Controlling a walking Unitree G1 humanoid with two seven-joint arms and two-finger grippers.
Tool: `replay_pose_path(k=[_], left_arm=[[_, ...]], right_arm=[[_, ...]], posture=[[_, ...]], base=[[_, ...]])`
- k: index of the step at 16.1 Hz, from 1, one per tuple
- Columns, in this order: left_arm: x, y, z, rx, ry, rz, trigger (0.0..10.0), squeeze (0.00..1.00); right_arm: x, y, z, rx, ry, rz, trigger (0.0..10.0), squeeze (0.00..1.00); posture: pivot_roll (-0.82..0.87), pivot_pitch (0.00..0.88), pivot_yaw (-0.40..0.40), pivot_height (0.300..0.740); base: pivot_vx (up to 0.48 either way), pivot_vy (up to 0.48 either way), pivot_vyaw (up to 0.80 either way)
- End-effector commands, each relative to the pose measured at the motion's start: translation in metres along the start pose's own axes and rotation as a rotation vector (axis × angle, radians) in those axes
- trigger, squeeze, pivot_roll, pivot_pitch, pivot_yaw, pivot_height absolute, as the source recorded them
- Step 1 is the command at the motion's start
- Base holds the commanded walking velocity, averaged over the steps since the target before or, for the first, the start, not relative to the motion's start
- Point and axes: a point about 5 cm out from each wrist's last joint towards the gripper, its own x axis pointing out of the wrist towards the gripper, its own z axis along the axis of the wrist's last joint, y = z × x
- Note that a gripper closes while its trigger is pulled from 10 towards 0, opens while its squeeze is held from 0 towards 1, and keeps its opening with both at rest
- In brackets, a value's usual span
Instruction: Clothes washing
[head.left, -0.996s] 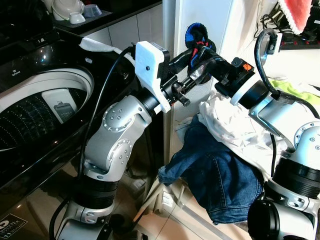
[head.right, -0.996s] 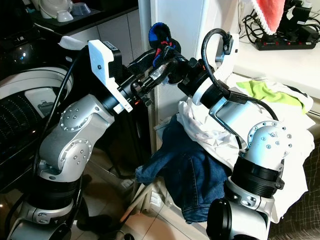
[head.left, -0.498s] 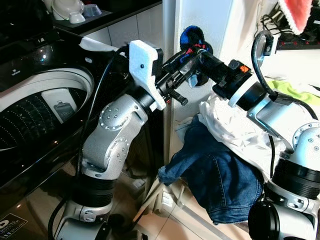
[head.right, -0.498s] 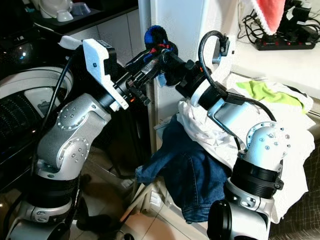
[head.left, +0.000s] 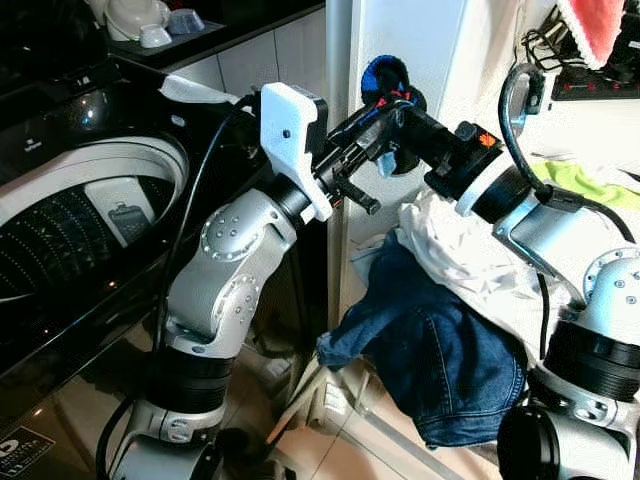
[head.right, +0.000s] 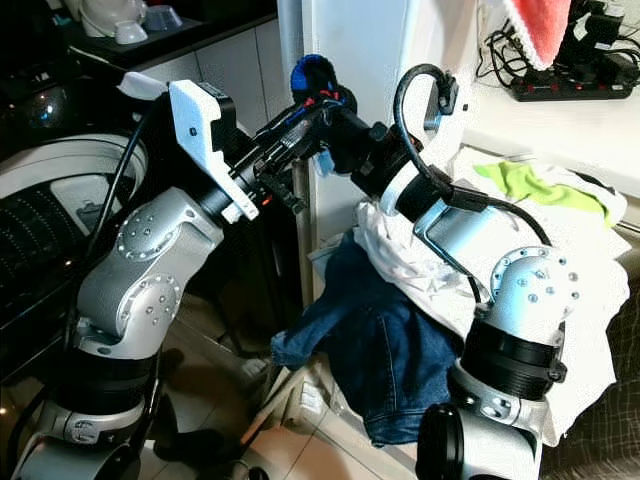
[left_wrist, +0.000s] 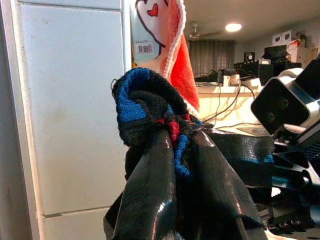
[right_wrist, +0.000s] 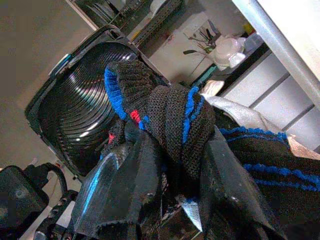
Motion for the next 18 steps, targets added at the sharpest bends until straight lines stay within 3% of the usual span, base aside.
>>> replay_pose_path(k=[1,2,3,7,11,12,13,16,18], left_arm=[[-0.006,0.019,-0.006,-0.003,0.042,0.12,0.0,0.0],[-0.006,0.019,-0.006,-0.003,0.042,0.12,0.0,0.0],[-0.007,0.021,-0.004,-0.006,0.031,0.126,0.0,0.0],[-0.009,0.027,0.003,-0.044,-0.01,0.134,0.0,0.0],[-0.011,0.027,0.006,-0.065,-0.03,0.125,0.0,0.0],[-0.011,0.027,0.007,-0.076,-0.037,0.128,0.0,0.0],[-0.011,0.028,0.008,-0.096,-0.048,0.13,0.0,0.0],[-0.012,0.031,0.014,-0.193,-0.115,0.136,0.0,0.0],[-0.013,0.032,0.016,-0.214,-0.135,0.142,0.0,0.0]], right_arm=[[0.002,0.021,-0.005,-0.063,0.042,0.108,10.0,0.45],[0.002,0.021,-0.005,-0.063,0.042,0.108,10.0,0.45],[0.002,0.021,-0.005,-0.065,0.041,0.105,10.0,1.0],[0.0,0.024,-0.005,-0.064,0.039,0.141,10.0,1.0],[-0.001,0.018,-0.003,-0.11,0.029,0.081,10.0,1.0],[0.0,0.016,-0.002,-0.116,0.026,0.065,10.0,0.71],[0.0,0.015,-0.002,-0.12,0.023,0.055,10.0,0.0],[0.0,0.009,0.003,-0.135,-0.007,-0.002,10.0,0.0],[0.0,0.005,0.006,-0.134,-0.029,-0.031,10.0,0.0]], posture=[[-0.02,0.0,0.072,0.74],[-0.02,0.0,0.072,0.74],[-0.02,0.0,0.071,0.74],[-0.02,0.0,0.075,0.74],[-0.02,0.0,0.076,0.74],[-0.02,0.0,0.076,0.74],[-0.02,0.0,0.076,0.74],[-0.01,0.0,0.076,0.74],[-0.01,0.0,0.076,0.74]], base=[[0.0,0.0,0.0],[0.0,0.0,0.0],[0.0,0.0,0.0],[0.0,0.0,0.0],[0.0,0.0,0.0],[0.0,0.0,0.0],[0.0,0.0,0.0],[0.0,0.0,0.0],[0.0,0.0,0.0]])
